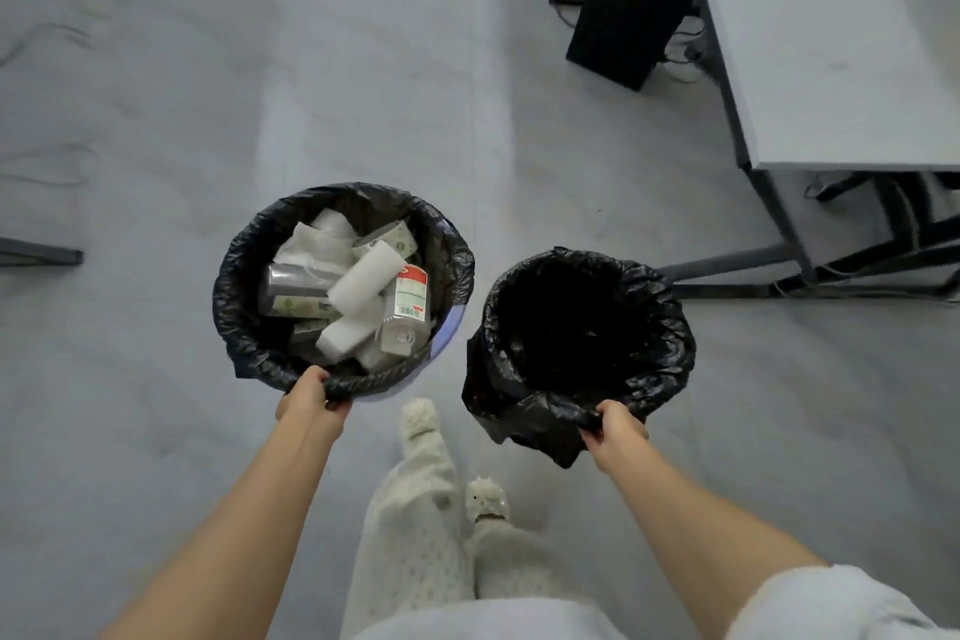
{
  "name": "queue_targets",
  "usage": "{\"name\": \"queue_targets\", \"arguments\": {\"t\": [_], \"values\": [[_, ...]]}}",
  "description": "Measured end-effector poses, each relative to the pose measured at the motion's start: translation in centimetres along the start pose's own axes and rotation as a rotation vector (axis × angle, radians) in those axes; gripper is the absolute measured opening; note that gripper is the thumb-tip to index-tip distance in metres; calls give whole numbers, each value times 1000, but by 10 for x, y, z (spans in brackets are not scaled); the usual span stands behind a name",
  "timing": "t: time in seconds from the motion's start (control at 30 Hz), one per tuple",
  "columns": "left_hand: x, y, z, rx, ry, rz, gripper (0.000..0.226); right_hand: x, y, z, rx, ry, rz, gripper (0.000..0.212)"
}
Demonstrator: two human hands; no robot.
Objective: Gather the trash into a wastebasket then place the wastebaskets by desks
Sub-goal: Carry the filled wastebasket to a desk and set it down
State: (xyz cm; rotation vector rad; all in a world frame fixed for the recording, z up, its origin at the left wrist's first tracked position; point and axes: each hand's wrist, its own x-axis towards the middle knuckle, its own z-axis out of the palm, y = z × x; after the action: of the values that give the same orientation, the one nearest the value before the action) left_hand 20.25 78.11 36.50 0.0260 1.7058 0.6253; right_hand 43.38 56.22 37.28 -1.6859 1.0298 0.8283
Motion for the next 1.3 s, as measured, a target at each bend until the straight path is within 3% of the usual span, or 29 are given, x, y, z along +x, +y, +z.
{"name": "queue_targets", "arguments": {"t": [0.2, 0.23, 0.4, 0.53, 0.73, 0.97, 1.2, 1.3], "values": [[73, 64, 90, 25, 18, -22, 54, 29, -49, 123, 25, 25, -2, 44], [124, 74, 125, 38, 29, -68, 55, 68, -57, 174, 41, 31, 23, 44], [181, 84, 169, -2, -7, -99, 57, 116, -62, 235, 137, 14, 51, 24], [259, 71, 226, 38, -17, -120, 53, 189, -63, 290, 225, 5, 104, 28], [332, 37, 268, 65, -45, -121, 53, 274, -45, 316, 271, 44, 182, 43], [350, 9, 284, 84, -36, -131, 52, 326, -35, 311, 248, 48, 255, 42], [309, 12, 300, 126, -11, -164, 30, 300, -63, 301, -63, 121, 373, 52], [269, 28, 313, 108, 23, -149, 27, 260, -90, 316, -123, 97, 309, 47]]}}
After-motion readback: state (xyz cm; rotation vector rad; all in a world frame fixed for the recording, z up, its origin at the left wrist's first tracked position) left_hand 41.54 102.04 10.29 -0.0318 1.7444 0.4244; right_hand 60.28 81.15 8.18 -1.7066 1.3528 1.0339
